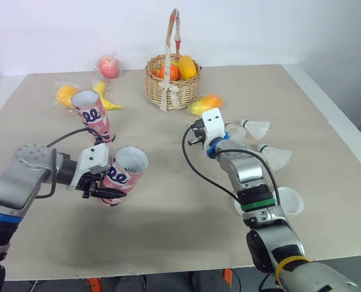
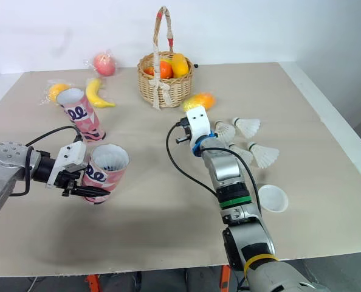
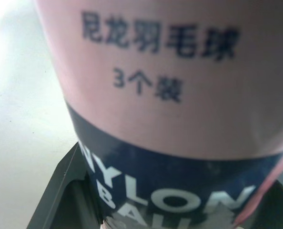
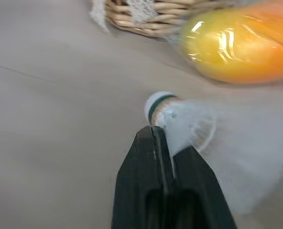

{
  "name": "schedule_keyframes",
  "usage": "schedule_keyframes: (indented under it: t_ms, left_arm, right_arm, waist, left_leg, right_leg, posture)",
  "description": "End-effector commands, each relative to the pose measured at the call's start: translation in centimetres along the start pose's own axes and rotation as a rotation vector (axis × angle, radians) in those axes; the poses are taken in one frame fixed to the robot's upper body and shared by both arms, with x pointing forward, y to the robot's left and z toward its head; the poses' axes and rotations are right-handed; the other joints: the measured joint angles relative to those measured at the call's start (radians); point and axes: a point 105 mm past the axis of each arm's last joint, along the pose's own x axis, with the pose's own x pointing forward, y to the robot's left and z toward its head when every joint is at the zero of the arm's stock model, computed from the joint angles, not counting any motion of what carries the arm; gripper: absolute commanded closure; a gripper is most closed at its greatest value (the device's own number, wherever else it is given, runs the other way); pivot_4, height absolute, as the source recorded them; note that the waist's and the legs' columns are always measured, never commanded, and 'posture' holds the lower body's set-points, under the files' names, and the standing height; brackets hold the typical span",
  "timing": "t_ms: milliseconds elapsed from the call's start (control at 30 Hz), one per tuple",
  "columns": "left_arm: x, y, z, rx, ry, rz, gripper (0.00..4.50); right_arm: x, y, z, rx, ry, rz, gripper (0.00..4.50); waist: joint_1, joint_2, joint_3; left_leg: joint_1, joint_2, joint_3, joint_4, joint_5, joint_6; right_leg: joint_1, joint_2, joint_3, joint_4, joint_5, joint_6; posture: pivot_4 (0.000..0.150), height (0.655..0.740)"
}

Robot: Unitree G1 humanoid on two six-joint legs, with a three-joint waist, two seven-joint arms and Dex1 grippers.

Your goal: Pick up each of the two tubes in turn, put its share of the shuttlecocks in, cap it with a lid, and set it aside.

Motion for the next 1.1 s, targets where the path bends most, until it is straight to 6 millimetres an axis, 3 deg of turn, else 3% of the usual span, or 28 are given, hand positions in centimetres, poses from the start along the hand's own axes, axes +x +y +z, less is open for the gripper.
schedule_keyframes:
  t_ms: [33,200,333,400,567,767,867,1100]
  left_arm:
    - [0.5,-0.5,-0.6,-0.017,0.011,-0.024,1.83]
    - [0.7,-0.5,-0.5,-0.016,0.007,-0.027,1.83]
    - [0.7,-0.4,-0.5,-0.014,0.005,-0.029,1.83]
    - [0.8,-0.4,-0.6,-0.014,0.006,-0.03,1.83]
    - [0.7,-0.3,-0.9,-0.017,0.014,-0.033,1.83]
    - [0.6,0.0,-1.0,-0.01,0.018,-0.031,1.83]
    - [0.7,0.0,-0.9,-0.008,0.018,-0.034,1.83]
    - [0.6,0.0,-0.9,-0.006,0.021,-0.036,1.83]
  right_arm:
    - [-0.6,1.0,2.6,0.0,-0.106,0.054,4.4]
    - [-2.8,4.3,6.1,-0.016,-0.275,0.28,4.4]
    - [-7.6,5.2,9.4,-0.121,-0.468,0.547,4.4]
    - [-10.7,5.6,9.7,-0.21,-0.494,0.733,4.4]
    - [-14.8,6.8,9.1,-0.329,-0.427,1.052,4.4]
    - [-14.0,10.5,8.6,-0.491,-0.402,1.188,4.4]
    - [-12.4,11.5,8.4,-0.586,-0.389,1.179,4.4]
    - [-11.5,13.4,8.8,-0.728,-0.397,1.24,4.4]
  waist:
    - [0.0,0.0,0.0]
    - [0.0,0.001,0.0]
    - [0.007,0.001,0.001]
    - [0.013,0.001,0.001]
    - [0.013,0.003,0.002]
    - [0.01,0.004,0.002]
    - [0.012,0.003,0.002]
    - [0.012,0.003,0.002]
  left_leg:
    - [0.0,0.0,0.0,0.0,0.0,0.0]
    - [0.0,0.0,0.0,0.0,0.0,0.0]
    - [0.0,0.0,0.0,0.0,0.0,0.0]
    - [-0.001,0.0,0.0,0.0,0.0,0.0]
    - [-0.001,0.0,0.0,0.0,0.0,0.0]
    - [-0.001,0.0,0.0,0.001,0.001,0.001]
    - [-0.001,0.0,0.0,0.001,0.001,0.001]
    - [-0.002,0.0,0.0,0.001,0.001,0.0]
  right_leg:
    - [0.0,0.0,0.0,0.0,0.0,0.0]
    - [0.0,0.0,0.0,0.0,0.0,0.0]
    - [0.0,0.0,0.0,0.0,0.0,0.0]
    - [0.0,-0.001,-0.001,-0.001,-0.001,0.001]
    - [0.0,0.0,-0.001,-0.002,0.0,0.001]
    - [0.0,0.0,-0.001,-0.002,0.0,0.002]
    - [0.0,0.0,-0.001,-0.001,-0.001,0.005]
    - [0.0,0.0,-0.001,-0.001,0.001,0.001]
  posture:
    - [0.15,0.74]
    - [0.15,0.74]
    - [0.15,0.74]
    - [0.15,0.74]
    - [0.15,0.74]
    - [0.15,0.74]
    - [0.15,0.74]
    - [0.15,0.74]
